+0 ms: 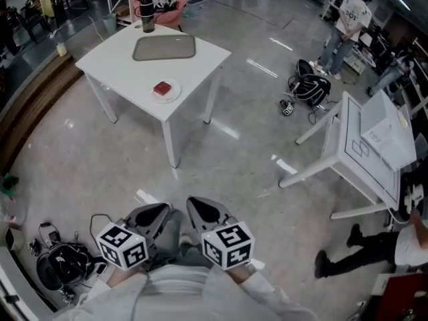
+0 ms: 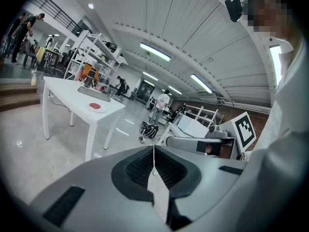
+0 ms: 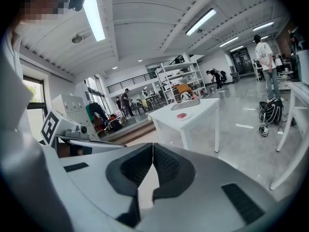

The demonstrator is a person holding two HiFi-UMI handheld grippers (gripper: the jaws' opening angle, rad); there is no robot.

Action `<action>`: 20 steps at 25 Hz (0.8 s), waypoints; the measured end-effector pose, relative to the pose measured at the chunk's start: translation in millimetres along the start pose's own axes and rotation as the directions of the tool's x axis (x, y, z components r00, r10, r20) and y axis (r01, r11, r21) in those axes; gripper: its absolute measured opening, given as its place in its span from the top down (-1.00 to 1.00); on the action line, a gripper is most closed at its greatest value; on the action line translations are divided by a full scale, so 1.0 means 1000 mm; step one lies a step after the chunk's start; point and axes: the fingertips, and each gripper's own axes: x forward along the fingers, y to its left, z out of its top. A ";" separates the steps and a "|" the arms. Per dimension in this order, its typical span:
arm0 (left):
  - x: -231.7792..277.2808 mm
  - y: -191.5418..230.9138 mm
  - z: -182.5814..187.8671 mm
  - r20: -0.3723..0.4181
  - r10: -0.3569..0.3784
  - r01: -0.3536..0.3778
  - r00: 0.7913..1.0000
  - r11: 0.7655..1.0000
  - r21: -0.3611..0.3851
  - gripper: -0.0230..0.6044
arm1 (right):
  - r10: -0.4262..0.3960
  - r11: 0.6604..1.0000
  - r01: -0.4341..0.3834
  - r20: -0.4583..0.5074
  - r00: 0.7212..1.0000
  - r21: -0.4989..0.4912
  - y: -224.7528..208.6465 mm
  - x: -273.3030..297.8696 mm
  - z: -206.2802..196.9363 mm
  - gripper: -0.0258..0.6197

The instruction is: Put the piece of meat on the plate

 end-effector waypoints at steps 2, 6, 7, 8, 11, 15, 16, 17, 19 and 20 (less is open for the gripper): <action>0.008 0.007 0.006 -0.001 0.001 -0.001 1.000 1.000 0.007 0.88 | -0.027 1.000 0.027 0.014 1.000 -0.007 -0.011 0.006 0.007 0.87; 0.023 0.032 0.024 -0.003 0.000 0.000 1.000 1.000 0.005 0.88 | -0.040 0.999 0.040 0.028 0.999 0.016 -0.027 0.030 0.025 0.87; 0.026 0.039 0.030 -0.002 0.001 -0.001 1.000 1.000 0.001 0.88 | -0.042 0.999 0.041 0.030 0.999 0.019 -0.030 0.038 0.030 0.87; 0.030 0.047 0.037 0.000 0.003 -0.003 1.000 1.000 0.000 0.88 | -0.043 0.999 0.043 0.032 0.999 0.021 -0.034 0.047 0.035 0.87; 0.045 0.075 0.058 -0.005 0.002 -0.002 1.000 1.000 -0.001 0.88 | -0.055 0.998 0.054 0.039 0.998 0.025 -0.045 0.075 0.056 0.87; 0.064 0.115 0.093 -0.020 -0.012 0.013 1.000 1.000 0.014 0.88 | -0.081 0.997 0.081 0.057 0.995 0.001 -0.059 0.111 0.093 0.87; 0.069 0.125 0.101 -0.024 -0.019 0.019 1.000 1.000 0.016 0.88 | -0.094 0.996 0.094 0.063 0.994 0.000 -0.064 0.120 0.100 0.87; 0.075 0.134 0.110 -0.027 -0.028 0.029 0.999 0.999 0.018 0.88 | -0.105 0.994 0.105 0.069 0.992 0.006 -0.070 0.129 0.107 0.87; 0.088 0.151 0.127 -0.030 -0.053 0.054 0.998 0.998 0.029 0.88 | -0.121 0.992 0.119 0.081 0.989 0.030 -0.080 0.149 0.120 0.87; 0.094 0.158 0.135 -0.033 -0.065 0.066 0.997 0.997 0.037 0.88 | -0.126 0.992 0.123 0.087 0.988 0.040 -0.084 0.158 0.125 0.87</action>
